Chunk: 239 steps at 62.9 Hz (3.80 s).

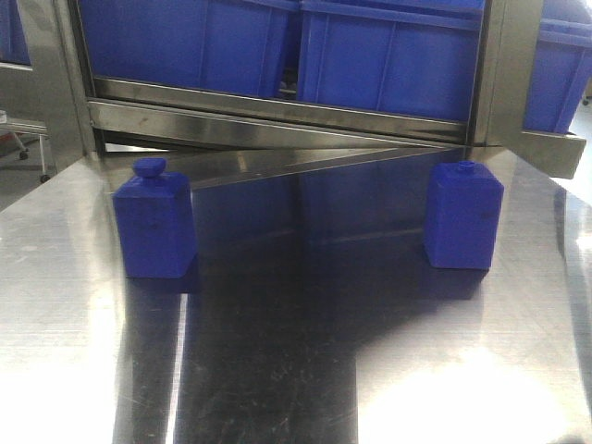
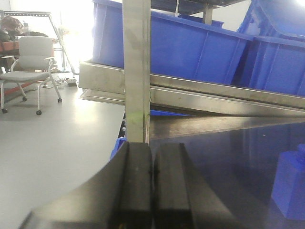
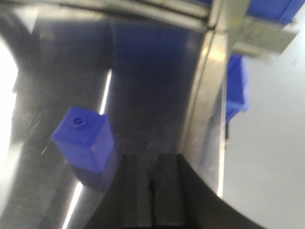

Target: Pick and sort blue part to right shelf

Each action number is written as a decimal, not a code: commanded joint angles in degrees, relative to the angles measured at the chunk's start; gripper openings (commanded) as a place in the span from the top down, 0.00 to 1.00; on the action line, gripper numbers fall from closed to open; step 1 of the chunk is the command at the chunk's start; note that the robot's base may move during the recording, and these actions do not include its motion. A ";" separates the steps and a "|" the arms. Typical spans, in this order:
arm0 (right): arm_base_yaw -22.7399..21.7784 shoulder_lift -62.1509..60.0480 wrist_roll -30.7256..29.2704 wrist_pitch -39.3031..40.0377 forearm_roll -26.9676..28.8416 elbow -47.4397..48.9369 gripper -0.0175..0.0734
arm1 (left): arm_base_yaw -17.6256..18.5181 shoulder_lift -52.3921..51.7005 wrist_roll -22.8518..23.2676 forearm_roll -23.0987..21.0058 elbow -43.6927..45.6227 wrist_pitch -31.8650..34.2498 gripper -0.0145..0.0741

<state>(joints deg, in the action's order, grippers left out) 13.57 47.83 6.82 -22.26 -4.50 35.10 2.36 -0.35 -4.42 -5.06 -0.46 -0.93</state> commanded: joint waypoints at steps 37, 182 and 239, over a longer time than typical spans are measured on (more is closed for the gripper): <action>10.22 33.49 21.96 -33.34 -2.45 34.43 0.13 | 0.00 -1.19 0.23 -0.07 -1.28 4.92 0.70; 11.34 49.65 20.24 -35.80 -0.85 44.91 0.37 | 0.00 -1.19 0.23 -0.07 -1.28 4.92 0.70; -3.78 11.30 -4.21 14.89 7.52 2.82 0.37 | 0.00 -1.19 0.23 -0.07 -1.28 4.92 0.70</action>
<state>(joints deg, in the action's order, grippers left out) 10.30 63.55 3.33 -14.68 2.78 39.24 2.36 -0.35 -4.42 -5.06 -0.46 -0.93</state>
